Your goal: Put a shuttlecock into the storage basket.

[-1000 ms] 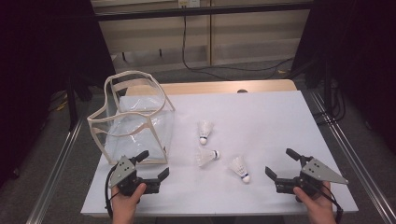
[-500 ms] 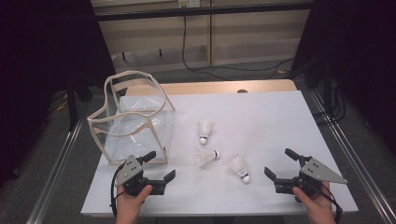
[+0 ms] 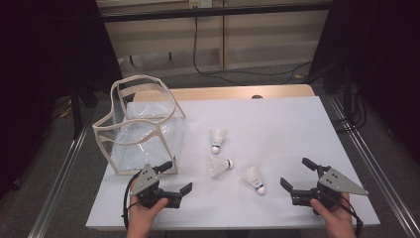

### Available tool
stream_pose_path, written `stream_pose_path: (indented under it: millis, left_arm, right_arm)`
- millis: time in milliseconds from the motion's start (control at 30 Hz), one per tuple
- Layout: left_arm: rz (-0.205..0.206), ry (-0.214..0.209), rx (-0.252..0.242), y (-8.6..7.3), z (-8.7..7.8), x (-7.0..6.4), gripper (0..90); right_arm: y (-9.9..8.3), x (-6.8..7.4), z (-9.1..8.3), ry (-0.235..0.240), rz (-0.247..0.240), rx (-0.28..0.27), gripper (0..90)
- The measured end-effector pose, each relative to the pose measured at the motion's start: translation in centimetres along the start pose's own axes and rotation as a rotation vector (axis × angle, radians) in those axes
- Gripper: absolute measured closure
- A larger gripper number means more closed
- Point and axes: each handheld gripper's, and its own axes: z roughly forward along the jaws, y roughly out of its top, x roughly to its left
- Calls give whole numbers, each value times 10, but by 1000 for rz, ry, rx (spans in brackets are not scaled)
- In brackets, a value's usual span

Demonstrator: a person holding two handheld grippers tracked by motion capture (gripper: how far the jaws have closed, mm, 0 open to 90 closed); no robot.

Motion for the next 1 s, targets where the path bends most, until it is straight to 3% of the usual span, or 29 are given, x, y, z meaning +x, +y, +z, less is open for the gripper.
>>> stream_pose_path:
  millis: [667, 900, 1000]
  left_arm:
    - [4, -27, 31, 5, 17, -8, 20]
    - [-15, -48, 45, 8, 22, -13, 21]
    - [-10, -39, 55, 9, 26, -15, 22]
  right_arm:
    - [0, 1, 0, 4, -10, -6, 10]
    - [0, 0, 0, 8, -7, -5, 11]
    - [0, 1, 0, 9, -7, -6, 11]
